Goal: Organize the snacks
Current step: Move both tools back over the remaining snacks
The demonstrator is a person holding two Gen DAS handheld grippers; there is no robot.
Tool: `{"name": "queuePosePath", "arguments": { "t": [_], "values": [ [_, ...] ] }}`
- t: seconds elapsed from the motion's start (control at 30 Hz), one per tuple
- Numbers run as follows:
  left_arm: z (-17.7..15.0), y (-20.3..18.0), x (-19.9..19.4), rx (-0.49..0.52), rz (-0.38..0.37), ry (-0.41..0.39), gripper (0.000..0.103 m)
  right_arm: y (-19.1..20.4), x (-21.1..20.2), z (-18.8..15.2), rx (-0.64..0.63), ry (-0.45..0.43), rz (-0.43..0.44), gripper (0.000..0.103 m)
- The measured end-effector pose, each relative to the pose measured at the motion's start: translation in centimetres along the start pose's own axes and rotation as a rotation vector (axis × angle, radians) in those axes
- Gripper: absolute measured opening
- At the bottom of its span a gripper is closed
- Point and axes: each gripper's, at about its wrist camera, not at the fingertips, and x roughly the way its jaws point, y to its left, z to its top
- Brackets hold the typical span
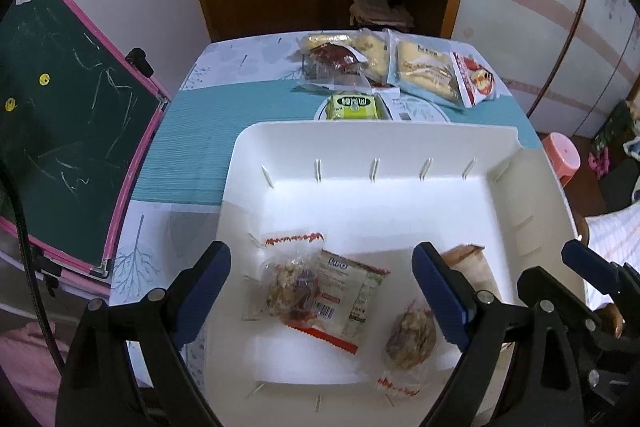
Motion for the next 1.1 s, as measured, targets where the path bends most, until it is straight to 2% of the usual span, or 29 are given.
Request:
{"name": "queuePosePath", "arguments": {
  "t": [0.27, 0.5, 0.7, 0.87, 1.1],
  "values": [
    [2.7, 0.0, -0.5, -0.017, 0.052, -0.057, 0.091, -0.6, -1.4, 2.2, -0.019, -0.089, 0.01, 0.069],
    [6.3, -0.7, -1.2, -0.003, 0.106, -0.101, 0.092, -2.0, -2.2, 5.7, -0.031, -0.143, 0.002, 0.069],
    [10.1, -1.3, -2.0, 0.017, 0.117, -0.136, 0.092, -2.2, -3.0, 8.9, -0.084, -0.195, -0.023, 0.069],
    [12.9, -1.7, -2.4, 0.01, 0.105, -0.165, 0.092, -2.7, -2.9, 11.5, -0.106, -0.202, -0.039, 0.069],
    [15.8, -2.5, -1.0, 0.057, 0.125, -0.134, 0.092, -3.3, -2.3, 14.3, -0.135, -0.225, -0.077, 0.069]
  ]
}}
